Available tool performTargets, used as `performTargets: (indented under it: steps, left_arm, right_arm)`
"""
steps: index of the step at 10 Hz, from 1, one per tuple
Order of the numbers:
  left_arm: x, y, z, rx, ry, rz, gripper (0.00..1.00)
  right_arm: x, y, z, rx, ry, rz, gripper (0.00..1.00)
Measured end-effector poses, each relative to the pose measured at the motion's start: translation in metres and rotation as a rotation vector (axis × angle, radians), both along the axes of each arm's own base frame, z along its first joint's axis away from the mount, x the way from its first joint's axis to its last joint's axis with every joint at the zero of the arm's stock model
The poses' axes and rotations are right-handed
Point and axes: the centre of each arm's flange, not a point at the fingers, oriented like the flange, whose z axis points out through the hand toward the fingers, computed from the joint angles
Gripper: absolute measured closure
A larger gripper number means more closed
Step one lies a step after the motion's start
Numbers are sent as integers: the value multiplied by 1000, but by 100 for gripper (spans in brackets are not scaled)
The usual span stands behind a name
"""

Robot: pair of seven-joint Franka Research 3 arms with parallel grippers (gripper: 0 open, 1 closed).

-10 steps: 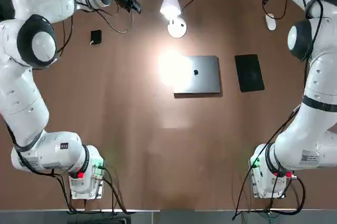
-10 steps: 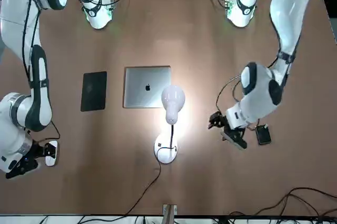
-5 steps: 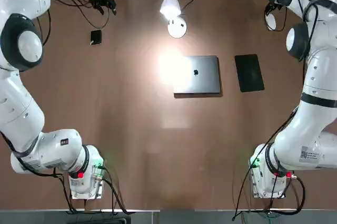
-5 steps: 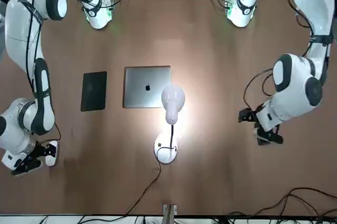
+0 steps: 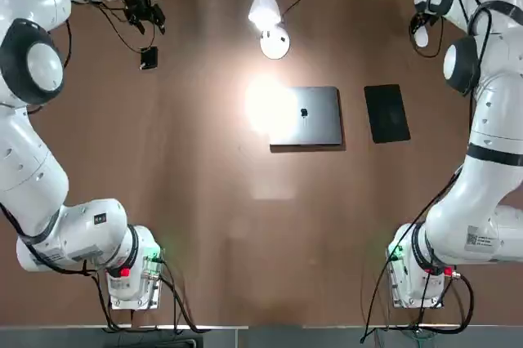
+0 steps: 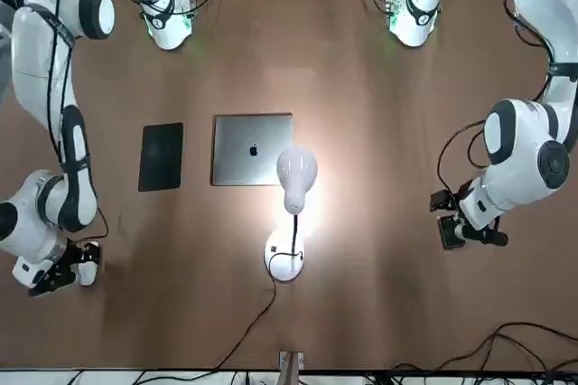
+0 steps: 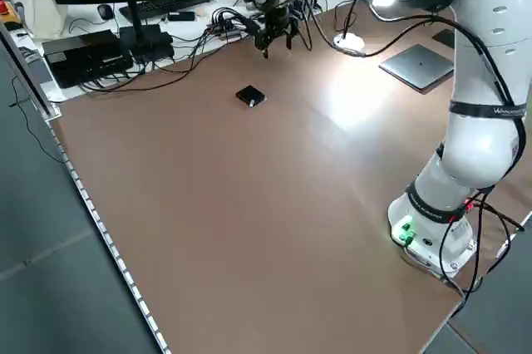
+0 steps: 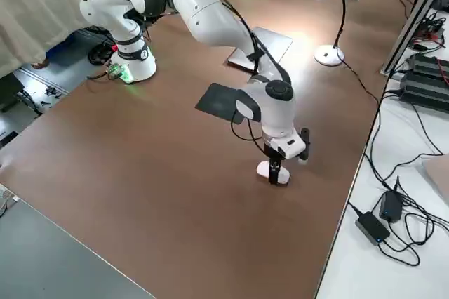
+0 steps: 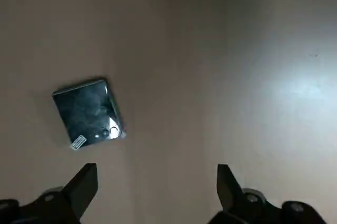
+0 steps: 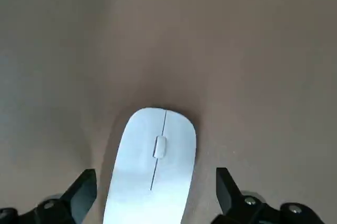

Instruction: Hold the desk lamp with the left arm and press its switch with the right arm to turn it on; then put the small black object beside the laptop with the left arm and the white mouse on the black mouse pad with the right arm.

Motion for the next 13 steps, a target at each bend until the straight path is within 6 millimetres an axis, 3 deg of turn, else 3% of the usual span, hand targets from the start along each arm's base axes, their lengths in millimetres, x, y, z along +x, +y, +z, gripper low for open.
performTargets:
  steps: [3,4,5,8,10,11,13]
  left_arm:
    - [5,41,-32,63,-11,77,0]
    - [5,56,-45,83,-13,104,0]
    - [6,66,-58,98,-22,129,0]
    - [9,78,-103,111,-37,235,0]
    - [7,87,-112,116,-35,263,0]
    - [8,85,-116,114,-43,280,0]
    - [11,77,-127,106,-66,303,0]
  right_arm:
    - [-2,3,-4,9,6,-2,13]
    - [-1,6,-5,11,5,2,31]
    - [1,9,-1,11,-1,7,39]
    - [5,45,19,49,69,32,39]
    - [-5,86,66,108,198,-20,39]
    - [-16,100,83,123,226,-42,39]
    - [-57,118,81,142,241,-100,39]
